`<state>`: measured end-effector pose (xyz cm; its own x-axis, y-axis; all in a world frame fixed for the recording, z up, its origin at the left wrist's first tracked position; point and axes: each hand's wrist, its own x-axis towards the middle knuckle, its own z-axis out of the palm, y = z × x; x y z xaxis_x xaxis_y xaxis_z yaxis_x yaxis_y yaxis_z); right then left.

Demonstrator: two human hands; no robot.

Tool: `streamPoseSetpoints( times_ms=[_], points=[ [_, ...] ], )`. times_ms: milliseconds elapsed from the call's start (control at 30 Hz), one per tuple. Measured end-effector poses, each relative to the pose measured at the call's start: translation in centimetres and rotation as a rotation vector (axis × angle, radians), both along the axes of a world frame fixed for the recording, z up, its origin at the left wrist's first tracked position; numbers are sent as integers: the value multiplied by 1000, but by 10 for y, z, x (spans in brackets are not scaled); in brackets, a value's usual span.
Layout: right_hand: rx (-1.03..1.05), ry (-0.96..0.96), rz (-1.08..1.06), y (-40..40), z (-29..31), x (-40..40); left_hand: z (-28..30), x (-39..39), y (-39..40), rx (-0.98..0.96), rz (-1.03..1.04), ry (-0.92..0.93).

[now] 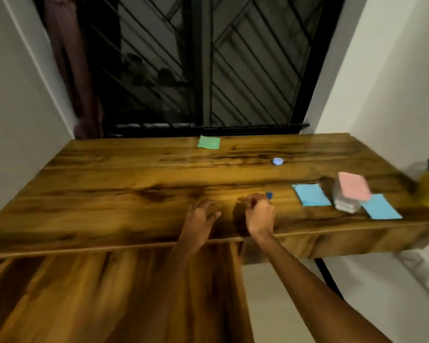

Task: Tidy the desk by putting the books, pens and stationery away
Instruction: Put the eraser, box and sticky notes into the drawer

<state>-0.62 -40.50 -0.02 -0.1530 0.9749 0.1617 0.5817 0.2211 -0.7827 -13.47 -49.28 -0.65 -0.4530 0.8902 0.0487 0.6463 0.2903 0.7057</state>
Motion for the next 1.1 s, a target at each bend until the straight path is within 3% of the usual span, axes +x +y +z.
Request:
streamPoseSetpoints(
  times_ms=[133, 400, 567, 733, 867, 1100],
  points=[
    [46, -136, 75, 94, 2, 32, -7, 45, 91, -62, 5, -120],
    [-60, -363, 185, 238, -19, 21, -25, 68, 206, -265, -127, 39],
    [-92, -407, 230, 287, -33, 10, -29, 58, 234, -260, -195, 55],
    [-49, -601, 304, 307, -48, 6, -30, 42, 237, -267, -138, 117],
    [74, -602, 284, 299, -52, 1, -29, 31, 224, -201, -74, 5],
    [-11, -324, 355, 235, -32, -25, -16, -4, 146, -118, -16, -324]
  ],
)
